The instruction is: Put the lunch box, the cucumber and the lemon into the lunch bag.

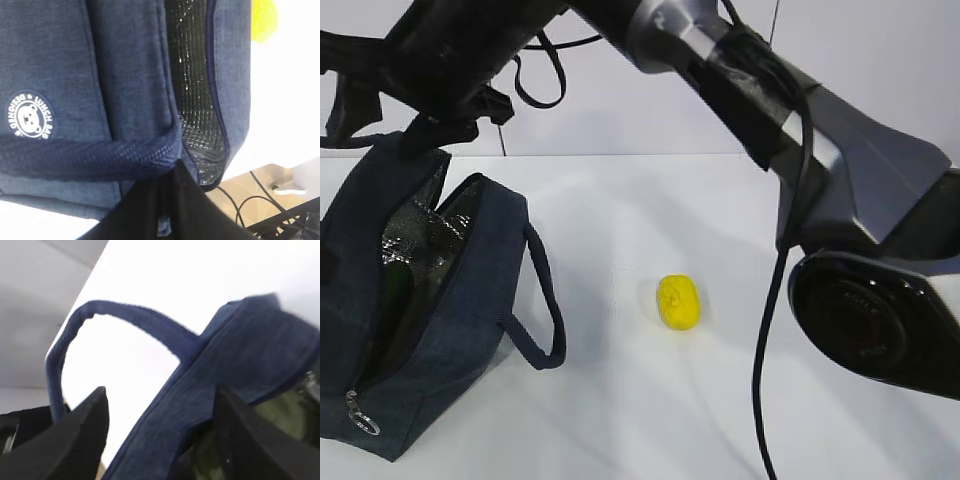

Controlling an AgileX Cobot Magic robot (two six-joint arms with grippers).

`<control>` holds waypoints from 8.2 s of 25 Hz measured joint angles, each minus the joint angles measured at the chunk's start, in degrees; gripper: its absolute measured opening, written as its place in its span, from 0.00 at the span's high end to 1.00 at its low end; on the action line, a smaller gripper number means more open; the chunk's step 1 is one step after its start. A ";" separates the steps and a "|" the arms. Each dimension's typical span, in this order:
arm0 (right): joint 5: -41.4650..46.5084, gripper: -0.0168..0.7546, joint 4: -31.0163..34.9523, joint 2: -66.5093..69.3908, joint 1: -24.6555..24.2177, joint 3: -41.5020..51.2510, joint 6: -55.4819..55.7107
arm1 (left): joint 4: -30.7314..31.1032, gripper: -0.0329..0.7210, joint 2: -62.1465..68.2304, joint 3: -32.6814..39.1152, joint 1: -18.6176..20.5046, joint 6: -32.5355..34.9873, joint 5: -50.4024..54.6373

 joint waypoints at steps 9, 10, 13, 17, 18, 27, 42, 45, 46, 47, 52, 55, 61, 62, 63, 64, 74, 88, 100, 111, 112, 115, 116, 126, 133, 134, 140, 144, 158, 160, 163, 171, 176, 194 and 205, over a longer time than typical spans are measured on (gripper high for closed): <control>0.12 0.37 -5.99 -0.67 0.00 -1.26 0.57 | 3.23 0.95 0.00 0.00 0.13 -0.44 0.10; 0.12 0.37 -6.86 -0.79 0.00 -1.26 0.57 | 3.80 0.95 0.00 0.00 0.55 -0.58 0.25; 0.22 0.37 -8.14 -1.44 0.00 -1.36 0.15 | 5.30 0.95 0.00 0.00 2.46 -0.79 1.00; 0.22 0.37 -8.26 -1.65 0.00 -1.47 -2.67 | 7.79 0.95 0.00 0.00 4.18 -0.87 1.79; 0.22 0.37 -8.53 -1.77 0.00 -1.47 -3.52 | 8.52 0.95 0.00 0.00 4.42 -0.87 1.91; 0.46 0.37 -15.74 -7.08 0.00 -1.47 -13.44 | 9.94 0.95 0.00 0.00 4.56 -0.87 2.04; 0.46 0.37 -32.57 -25.98 0.00 30.28 -14.85 | 9.99 0.95 0.00 0.00 4.56 -0.87 2.25; 0.46 0.37 -36.43 -29.93 0.00 37.99 -13.06 | 9.99 0.95 0.00 0.00 4.56 -0.87 2.25; 0.32 0.37 -37.37 -30.93 0.00 40.42 -12.44 | 9.99 0.95 0.00 0.00 4.56 -0.87 2.25; 0.23 0.37 -38.35 -31.62 0.00 42.71 -11.61 | 10.08 0.95 0.00 0.00 4.56 -0.87 2.25; 0.09 0.37 -39.39 -32.60 -0.12 51.05 -9.65 | 10.08 0.95 0.00 0.00 4.56 -0.87 3.05; -0.02 0.37 -39.39 -32.60 -0.93 53.90 -7.55 | 10.08 0.95 0.00 0.00 4.56 -0.87 3.17; -0.42 0.37 -35.28 -31.39 -7.08 54.54 -0.97 | 10.08 0.95 0.00 0.00 4.56 -0.87 3.17; -0.42 0.37 -33.44 -30.96 -8.14 54.54 -0.68 | 10.08 0.95 0.00 0.00 4.56 -0.87 3.17; -0.42 0.37 -32.12 -30.54 -9.28 54.54 -0.43 | 10.08 0.95 0.00 0.00 4.56 -0.87 3.17; -0.42 0.37 -30.85 -30.23 -10.12 54.54 -0.32 | 10.08 0.95 0.00 0.00 4.56 -0.87 3.17; -0.56 0.37 -28.94 -26.07 -11.09 54.67 0.50 | 10.08 0.95 0.00 0.00 4.56 -0.87 2.84; -1.15 0.33 -31.34 -20.75 -11.09 54.67 3.22 | 10.08 0.95 0.00 0.00 4.56 -0.87 2.95; -1.72 0.33 -29.15 -16.34 -11.09 54.67 3.43 | 10.12 0.95 0.00 0.00 4.56 -0.87 3.38; -1.93 0.33 -29.72 -12.98 -11.09 54.57 3.43 | 10.21 0.95 0.00 0.00 4.56 -0.87 3.52; -1.93 0.33 -29.72 -12.59 -11.09 54.57 3.43 | 10.21 0.95 0.00 0.00 4.56 -0.87 3.52; -1.93 0.33 -29.76 -11.50 -11.09 54.57 3.43 | 10.21 0.95 0.00 0.00 4.56 -0.87 3.52; -1.93 0.33 -29.76 -11.25 -11.09 54.57 3.43 | 10.21 0.95 0.00 0.00 4.56 -0.87 3.52; -2.05 0.46 -29.86 -10.87 -11.09 54.46 3.54 | 10.21 0.95 0.00 0.00 4.56 -0.87 4.14; -2.05 0.51 -27.79 -11.15 -11.17 54.46 3.54 | 10.21 0.95 0.00 0.00 4.56 -0.87 4.39; -2.05 0.51 -26.86 -11.77 -11.17 54.46 3.54 | 10.21 0.95 0.00 0.00 4.56 -0.87 4.39; -2.05 0.51 -18.50 -19.03 -11.17 54.46 1.61 | 10.94 0.95 0.00 0.00 4.56 -0.87 4.04; -2.05 0.51 -6.87 -23.44 -11.17 54.46 -1.83 | 11.02 0.95 0.00 0.00 4.56 -0.87 3.80; -10.52 0.51 28.00 -24.91 -8.36 54.46 -16.72 | 11.04 0.95 0.00 0.00 4.56 -0.87 3.45; -13.46 0.51 28.16 -24.91 -7.49 54.46 -17.42 | 11.04 0.95 0.00 0.00 4.56 -0.87 3.45; -17.47 0.51 28.62 -24.91 -6.47 54.46 -18.86 | 10.93 0.95 0.00 0.00 4.56 -0.87 3.45; -22.40 0.51 34.99 -21.17 -4.41 54.46 -21.35 | 10.75 0.95 0.00 0.00 4.56 -0.87 3.45; -24.55 0.51 36.50 -19.20 -2.97 54.46 -23.00 | 10.75 0.95 0.00 0.00 4.56 -0.87 3.45; -26.19 0.37 35.83 -18.73 -2.94 54.56 -24.21 | 10.75 0.95 0.00 0.00 4.56 -0.87 3.45; -25.99 0.17 38.33 -18.73 -2.94 54.56 -25.23 | 10.49 0.95 0.00 0.00 4.56 -0.87 3.45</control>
